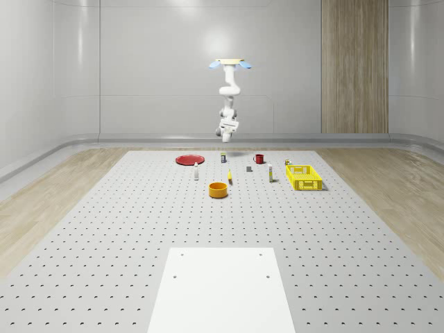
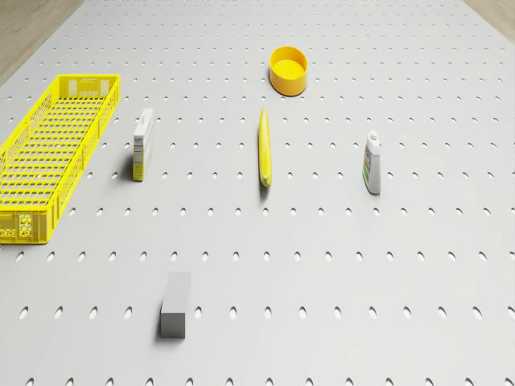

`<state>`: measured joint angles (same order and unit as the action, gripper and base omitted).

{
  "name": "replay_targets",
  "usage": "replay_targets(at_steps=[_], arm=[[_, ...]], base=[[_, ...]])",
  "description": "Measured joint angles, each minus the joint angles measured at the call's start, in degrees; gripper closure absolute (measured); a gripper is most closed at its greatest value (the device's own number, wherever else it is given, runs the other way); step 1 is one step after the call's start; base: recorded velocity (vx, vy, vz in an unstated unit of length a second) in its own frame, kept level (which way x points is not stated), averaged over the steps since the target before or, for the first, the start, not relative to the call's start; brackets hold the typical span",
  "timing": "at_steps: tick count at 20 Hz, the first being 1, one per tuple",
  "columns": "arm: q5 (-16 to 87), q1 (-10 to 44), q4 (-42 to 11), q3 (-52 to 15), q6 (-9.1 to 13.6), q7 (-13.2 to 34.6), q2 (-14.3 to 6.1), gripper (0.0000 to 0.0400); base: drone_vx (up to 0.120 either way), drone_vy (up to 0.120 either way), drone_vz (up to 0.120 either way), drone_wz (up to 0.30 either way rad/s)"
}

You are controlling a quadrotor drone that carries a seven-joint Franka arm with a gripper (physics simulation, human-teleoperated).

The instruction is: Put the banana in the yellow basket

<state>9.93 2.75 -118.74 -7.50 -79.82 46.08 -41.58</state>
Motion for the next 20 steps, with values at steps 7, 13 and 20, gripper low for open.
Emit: replay_targets(at_steps=[7,13,20], arm=[[21.17,4.83,-5.84,-14.59,-1.03,3.29,-1.46,0.0],[57.0,14.88,-24.45,-35.91,-1.8,12.56,-5.59,0.0],[91.81,35.4,-42.84,-53.78,5.65,29.56,-11.07,0.0]], base=[[0.12,-0.074,0.0,0.0],[0.12,0.0,-0.12,0.0],[0.12,0.0,-0.12,0.0]])
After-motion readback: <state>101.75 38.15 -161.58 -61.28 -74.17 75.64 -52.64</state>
